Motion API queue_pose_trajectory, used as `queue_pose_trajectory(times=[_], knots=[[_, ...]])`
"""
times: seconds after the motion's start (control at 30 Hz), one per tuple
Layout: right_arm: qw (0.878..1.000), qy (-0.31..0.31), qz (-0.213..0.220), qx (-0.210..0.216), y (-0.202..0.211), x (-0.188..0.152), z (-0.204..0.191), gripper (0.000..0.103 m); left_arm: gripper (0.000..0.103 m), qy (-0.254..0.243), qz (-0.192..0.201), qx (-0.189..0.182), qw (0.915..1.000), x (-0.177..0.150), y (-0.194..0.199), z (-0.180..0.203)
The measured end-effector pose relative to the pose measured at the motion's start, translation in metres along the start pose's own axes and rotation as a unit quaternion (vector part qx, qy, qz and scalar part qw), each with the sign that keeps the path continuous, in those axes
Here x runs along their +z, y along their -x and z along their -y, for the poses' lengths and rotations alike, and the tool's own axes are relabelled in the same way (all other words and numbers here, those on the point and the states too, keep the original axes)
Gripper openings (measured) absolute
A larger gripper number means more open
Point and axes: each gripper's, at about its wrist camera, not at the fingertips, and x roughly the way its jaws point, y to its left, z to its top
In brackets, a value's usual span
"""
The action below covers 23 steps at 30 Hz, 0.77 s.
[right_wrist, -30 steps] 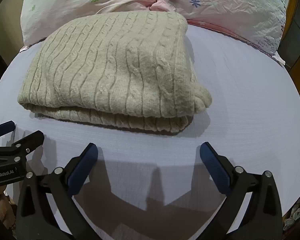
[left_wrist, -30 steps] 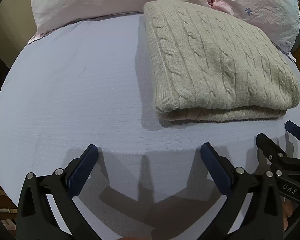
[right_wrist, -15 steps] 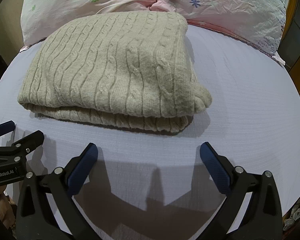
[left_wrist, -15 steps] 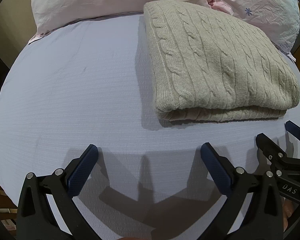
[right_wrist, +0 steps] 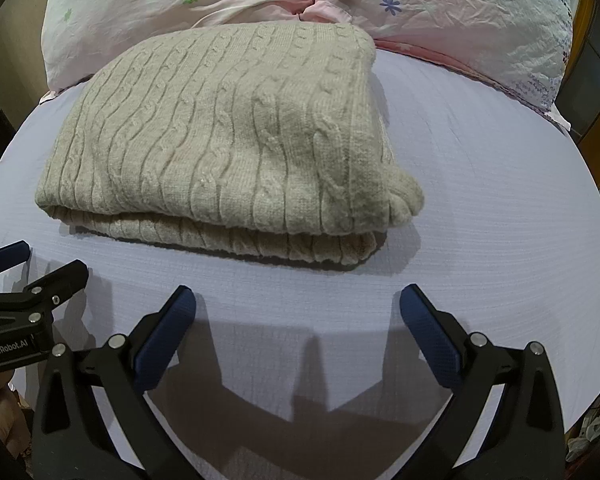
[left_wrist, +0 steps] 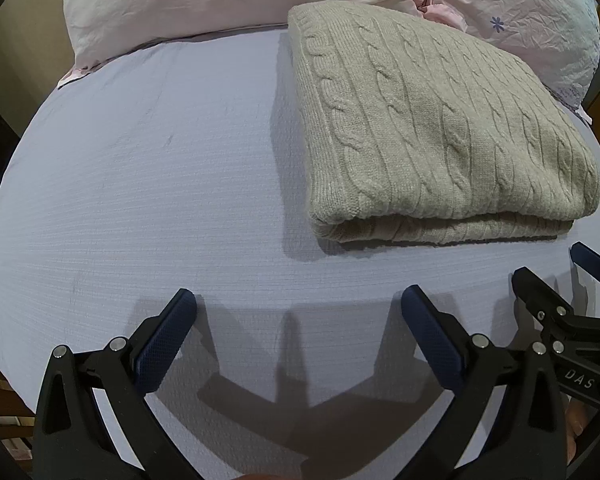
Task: Fold small clothes
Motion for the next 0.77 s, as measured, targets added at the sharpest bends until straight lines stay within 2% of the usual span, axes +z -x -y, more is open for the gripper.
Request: queue_pose_trajectory(times=[0.77], knots=[[1.0,0.002,0.004,0.001,0.0009,-0.0004,0.0006,0.101,0.102,0.001,0.001,0.0,1.0,0.0009,0.0012,-0.0031]])
